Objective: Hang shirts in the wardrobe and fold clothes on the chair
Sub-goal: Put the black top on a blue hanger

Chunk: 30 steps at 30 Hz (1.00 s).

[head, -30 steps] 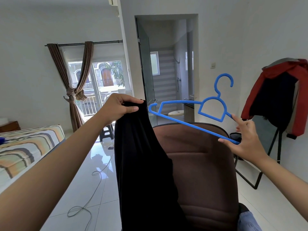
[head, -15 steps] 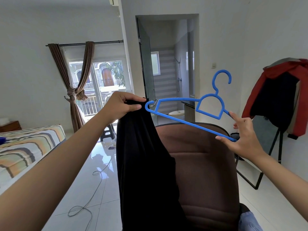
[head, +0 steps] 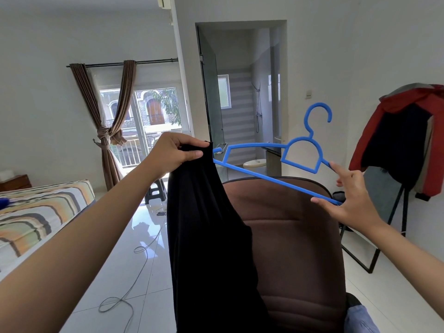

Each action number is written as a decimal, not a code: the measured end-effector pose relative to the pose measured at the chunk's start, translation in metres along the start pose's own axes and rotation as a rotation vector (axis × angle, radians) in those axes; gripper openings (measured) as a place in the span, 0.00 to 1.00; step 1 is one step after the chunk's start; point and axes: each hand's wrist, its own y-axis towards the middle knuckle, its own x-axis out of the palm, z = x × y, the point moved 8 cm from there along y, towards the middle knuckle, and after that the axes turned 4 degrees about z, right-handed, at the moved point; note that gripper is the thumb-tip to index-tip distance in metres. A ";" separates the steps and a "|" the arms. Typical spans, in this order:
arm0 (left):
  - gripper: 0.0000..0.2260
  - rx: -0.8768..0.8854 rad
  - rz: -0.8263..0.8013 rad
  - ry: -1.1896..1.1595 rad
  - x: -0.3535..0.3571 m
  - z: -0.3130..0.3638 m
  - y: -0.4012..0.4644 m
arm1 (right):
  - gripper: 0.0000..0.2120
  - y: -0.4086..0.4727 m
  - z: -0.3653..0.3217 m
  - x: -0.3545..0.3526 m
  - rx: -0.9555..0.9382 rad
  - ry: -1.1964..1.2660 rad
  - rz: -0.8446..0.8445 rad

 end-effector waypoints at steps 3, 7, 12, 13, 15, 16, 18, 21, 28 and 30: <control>0.16 -0.005 -0.004 0.017 0.001 -0.001 0.001 | 0.45 0.000 -0.004 0.002 -0.020 0.013 -0.003; 0.15 -0.018 -0.015 0.023 0.003 -0.001 0.001 | 0.44 0.003 -0.006 0.004 -0.048 0.012 -0.009; 0.15 -0.022 -0.005 0.069 0.002 -0.001 0.001 | 0.44 0.006 -0.013 0.001 -0.083 -0.063 0.041; 0.14 -0.019 0.016 0.087 0.000 -0.001 0.000 | 0.44 0.006 -0.014 0.002 -0.092 -0.085 0.049; 0.14 -0.019 0.053 0.099 -0.003 -0.001 -0.001 | 0.44 0.008 -0.014 0.002 -0.096 -0.114 0.054; 0.14 -0.027 0.063 0.086 -0.004 -0.002 -0.002 | 0.44 0.008 -0.013 0.002 -0.094 -0.119 0.053; 0.14 -0.049 0.070 0.049 -0.002 -0.003 -0.004 | 0.44 0.008 -0.011 0.001 -0.093 -0.117 0.056; 0.14 -0.048 0.055 0.068 0.007 0.002 -0.005 | 0.43 0.009 -0.017 0.003 -0.127 -0.123 0.065; 0.13 -0.052 0.098 0.088 0.010 0.006 -0.007 | 0.42 -0.002 -0.026 0.012 -0.139 -0.119 0.086; 0.14 -0.063 0.105 0.047 0.009 0.007 -0.007 | 0.43 -0.001 -0.025 0.012 -0.147 -0.103 0.084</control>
